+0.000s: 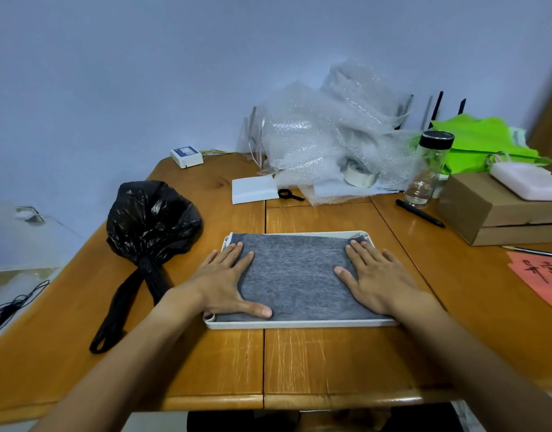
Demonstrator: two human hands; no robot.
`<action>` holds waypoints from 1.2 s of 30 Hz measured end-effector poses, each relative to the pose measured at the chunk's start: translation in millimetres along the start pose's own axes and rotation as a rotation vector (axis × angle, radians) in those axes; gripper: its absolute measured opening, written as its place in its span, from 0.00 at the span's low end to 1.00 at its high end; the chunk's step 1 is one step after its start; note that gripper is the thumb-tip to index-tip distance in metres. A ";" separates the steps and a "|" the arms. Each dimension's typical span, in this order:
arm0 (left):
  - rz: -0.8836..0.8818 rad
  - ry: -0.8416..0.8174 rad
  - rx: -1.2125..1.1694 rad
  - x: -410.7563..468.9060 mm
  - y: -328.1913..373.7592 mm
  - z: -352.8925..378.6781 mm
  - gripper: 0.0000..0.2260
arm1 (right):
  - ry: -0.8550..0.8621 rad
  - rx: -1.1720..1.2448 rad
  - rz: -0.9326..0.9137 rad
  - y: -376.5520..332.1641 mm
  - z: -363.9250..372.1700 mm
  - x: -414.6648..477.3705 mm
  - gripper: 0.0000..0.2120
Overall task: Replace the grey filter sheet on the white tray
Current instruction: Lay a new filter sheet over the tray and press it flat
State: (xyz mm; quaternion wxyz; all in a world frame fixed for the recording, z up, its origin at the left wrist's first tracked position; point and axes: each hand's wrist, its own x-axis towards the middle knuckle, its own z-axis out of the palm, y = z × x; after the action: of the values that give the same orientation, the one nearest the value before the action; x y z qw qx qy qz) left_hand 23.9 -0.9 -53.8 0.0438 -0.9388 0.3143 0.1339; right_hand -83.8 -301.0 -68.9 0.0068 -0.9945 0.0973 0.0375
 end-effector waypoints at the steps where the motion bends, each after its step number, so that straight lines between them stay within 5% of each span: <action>1: 0.005 0.010 -0.010 5.1 -3.2 -1.7 0.62 | -0.008 -0.012 0.001 0.1 -1.2 4.4 0.37; 12: -0.061 0.127 -0.034 38.0 -11.9 -13.2 0.41 | -0.013 0.025 0.004 6.3 -8.4 46.1 0.35; 22: -0.094 0.139 0.059 61.9 -18.6 -22.1 0.43 | 0.124 0.130 -0.028 13.1 -6.8 73.2 0.23; 27: -0.203 0.208 0.234 63.5 9.2 -15.8 0.32 | 0.258 0.036 -0.072 12.4 -2.9 75.2 0.22; 30: -0.067 0.236 0.187 65.3 12.6 -9.6 0.27 | 0.276 -0.004 -0.094 12.6 -2.8 75.3 0.22; 33: -0.002 0.225 0.116 69.2 2.3 -7.6 0.27 | 0.251 0.031 -0.107 12.3 -4.7 72.7 0.25; 36: 0.015 0.221 0.095 68.6 -1.3 -7.2 0.46 | 0.099 0.032 -0.097 10.4 -5.8 69.6 0.40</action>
State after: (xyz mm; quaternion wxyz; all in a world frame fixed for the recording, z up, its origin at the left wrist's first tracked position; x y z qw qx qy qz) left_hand 78.9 -40.7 -66.0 0.0522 -0.9423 0.3303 0.0148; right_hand -17.3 -324.8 -68.5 0.0198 -0.9985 0.0500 -0.0137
